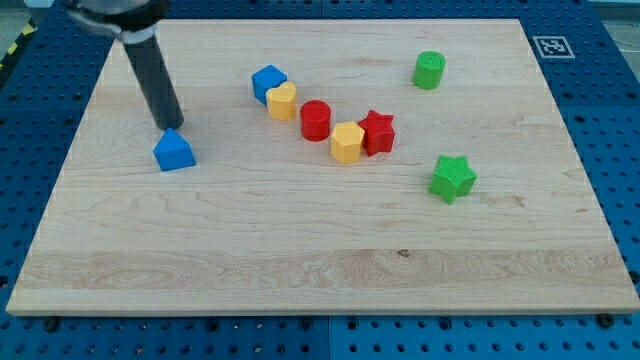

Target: Move the blue triangle below the yellow hexagon

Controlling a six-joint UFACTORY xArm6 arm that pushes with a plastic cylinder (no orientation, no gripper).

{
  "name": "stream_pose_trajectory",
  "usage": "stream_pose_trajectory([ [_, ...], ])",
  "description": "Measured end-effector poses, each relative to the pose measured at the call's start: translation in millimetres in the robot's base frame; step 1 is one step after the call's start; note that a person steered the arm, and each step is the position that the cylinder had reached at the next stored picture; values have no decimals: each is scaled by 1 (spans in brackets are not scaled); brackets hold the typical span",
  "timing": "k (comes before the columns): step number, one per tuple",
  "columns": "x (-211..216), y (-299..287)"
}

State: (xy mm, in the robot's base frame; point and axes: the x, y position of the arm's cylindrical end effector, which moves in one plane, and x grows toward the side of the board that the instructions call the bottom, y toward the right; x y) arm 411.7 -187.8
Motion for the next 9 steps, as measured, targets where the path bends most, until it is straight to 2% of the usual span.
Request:
stream_pose_trajectory([
  [1, 21, 7],
  [2, 25, 7],
  [4, 29, -77],
  [5, 53, -61],
  [9, 49, 197],
])
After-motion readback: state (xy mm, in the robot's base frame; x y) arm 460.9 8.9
